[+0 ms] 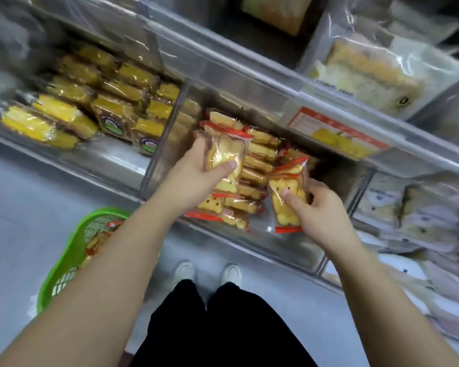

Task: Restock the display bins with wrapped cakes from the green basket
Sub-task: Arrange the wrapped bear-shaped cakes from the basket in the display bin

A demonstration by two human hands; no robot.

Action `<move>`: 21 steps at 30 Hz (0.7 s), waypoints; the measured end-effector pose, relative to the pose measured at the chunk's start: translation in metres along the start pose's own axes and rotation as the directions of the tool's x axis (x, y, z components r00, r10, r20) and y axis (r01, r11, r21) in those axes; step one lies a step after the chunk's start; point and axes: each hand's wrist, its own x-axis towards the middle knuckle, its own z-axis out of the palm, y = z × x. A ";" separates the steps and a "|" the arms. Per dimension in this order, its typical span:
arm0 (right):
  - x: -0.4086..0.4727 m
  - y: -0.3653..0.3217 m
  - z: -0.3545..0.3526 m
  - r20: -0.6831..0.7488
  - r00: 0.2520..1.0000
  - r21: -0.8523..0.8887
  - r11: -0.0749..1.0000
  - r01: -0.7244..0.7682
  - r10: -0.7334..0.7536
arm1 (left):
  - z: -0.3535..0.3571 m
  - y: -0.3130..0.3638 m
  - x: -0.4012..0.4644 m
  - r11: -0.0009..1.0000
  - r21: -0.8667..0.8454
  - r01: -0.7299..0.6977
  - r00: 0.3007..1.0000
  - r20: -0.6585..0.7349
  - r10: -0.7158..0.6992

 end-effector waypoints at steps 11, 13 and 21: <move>0.005 0.023 0.027 0.097 0.952 0.708 0.652 -0.272 0.291 | 0.013 -0.009 0.039 0.608 0.733 -0.304 0.907 0.029 0.419; 0.004 0.027 0.029 0.138 0.952 0.741 0.609 -0.282 0.273 | 0.019 -0.001 0.034 0.586 0.638 -0.500 0.829 0.157 0.537; 0.005 0.026 0.028 0.245 0.956 0.705 0.646 -0.291 0.163 | 0.046 0.002 0.043 0.907 0.368 -0.204 0.888 0.461 0.013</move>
